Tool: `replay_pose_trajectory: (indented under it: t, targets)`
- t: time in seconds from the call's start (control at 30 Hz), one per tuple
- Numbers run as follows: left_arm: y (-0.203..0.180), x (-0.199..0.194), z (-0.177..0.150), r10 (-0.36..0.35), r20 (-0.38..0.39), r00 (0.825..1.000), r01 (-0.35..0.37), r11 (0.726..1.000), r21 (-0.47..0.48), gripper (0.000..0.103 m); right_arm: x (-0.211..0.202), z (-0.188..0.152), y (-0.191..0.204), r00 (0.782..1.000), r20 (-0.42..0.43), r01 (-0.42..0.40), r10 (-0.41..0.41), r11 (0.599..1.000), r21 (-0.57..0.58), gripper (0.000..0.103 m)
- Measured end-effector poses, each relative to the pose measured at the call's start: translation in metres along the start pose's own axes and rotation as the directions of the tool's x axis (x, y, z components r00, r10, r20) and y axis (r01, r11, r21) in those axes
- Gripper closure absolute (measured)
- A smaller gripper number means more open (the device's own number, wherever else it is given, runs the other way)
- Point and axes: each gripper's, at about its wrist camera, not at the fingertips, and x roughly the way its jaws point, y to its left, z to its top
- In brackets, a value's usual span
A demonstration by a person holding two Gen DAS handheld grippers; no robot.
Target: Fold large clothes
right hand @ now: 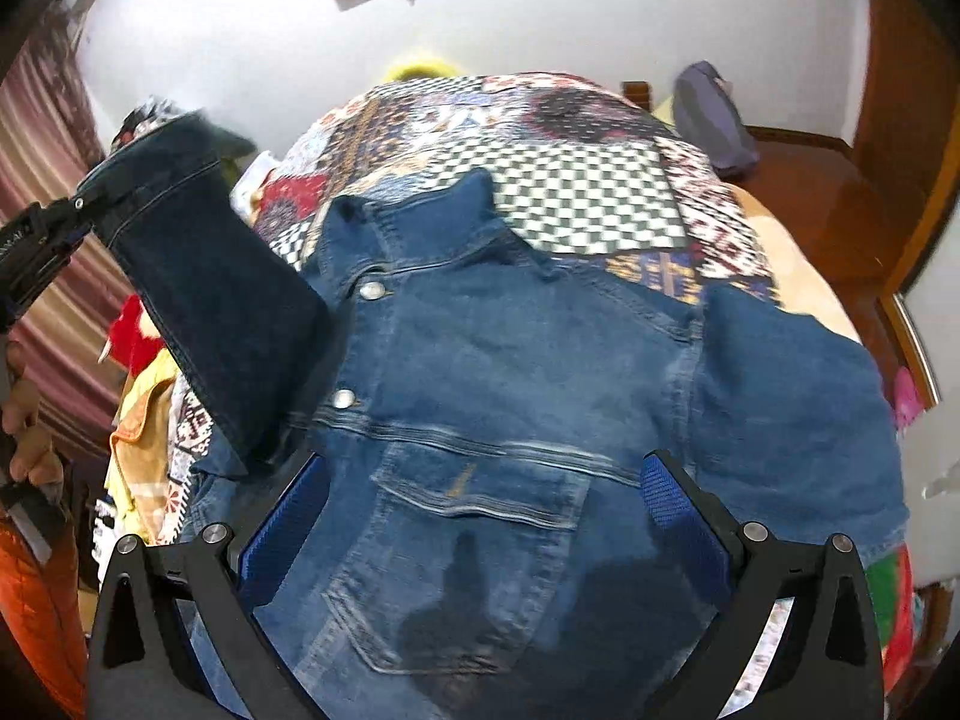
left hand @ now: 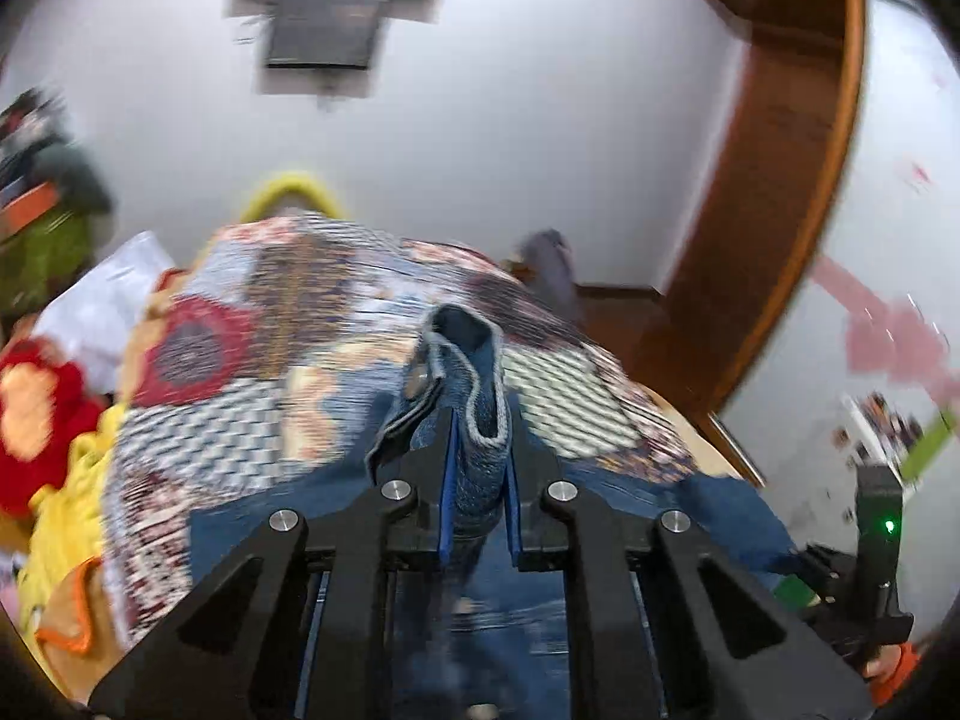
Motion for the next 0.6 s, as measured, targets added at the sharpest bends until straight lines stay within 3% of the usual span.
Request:
replay_pose_trajectory:
  t: [0.1, 0.2, 0.33, 0.43, 0.5, 0.53, 0.6]
  targets:
    - [-0.036, 0.026, -0.014, -0.058, -0.076, 0.995, 0.062, 0.997, 0.049, 0.091, -0.007, -0.005, -0.022, 1.000, 0.005, 0.018, -0.018, 0.999, 0.040, 0.000]
    - [-0.071, 0.056, -0.037, -0.098, -0.188, 0.977, 0.116, 0.989, 0.091, 0.091, -0.016, -0.012, -0.043, 0.999, 0.013, 0.034, -0.035, 0.996, 0.085, 0.000]
    - [-0.104, 0.085, -0.073, -0.134, -0.336, 0.932, 0.184, 0.975, 0.122, 0.090, -0.021, -0.019, -0.066, 0.999, 0.009, 0.049, -0.051, 0.990, 0.135, 0.000]
    - [-0.123, 0.094, -0.092, -0.172, -0.424, 0.889, 0.243, 0.963, 0.117, 0.081, -0.018, -0.024, -0.081, 0.998, -0.014, 0.060, -0.059, 0.985, 0.164, 0.000]
    - [-0.126, 0.093, -0.098, -0.185, -0.458, 0.869, 0.262, 0.959, 0.110, 0.068, -0.014, -0.024, -0.087, 0.998, -0.025, 0.059, -0.056, 0.981, 0.186, 0.000]
    - [-0.125, 0.091, -0.099, -0.187, -0.460, 0.868, 0.263, 0.959, 0.107, 0.063, -0.013, -0.024, -0.088, 0.998, -0.026, 0.055, -0.050, 0.979, 0.195, 0.000]
    - [-0.119, 0.081, -0.094, -0.184, -0.429, 0.885, 0.248, 0.964, 0.099, 0.049, -0.011, -0.021, -0.089, 0.999, -0.026, 0.040, -0.036, 0.979, 0.200, 0.000]
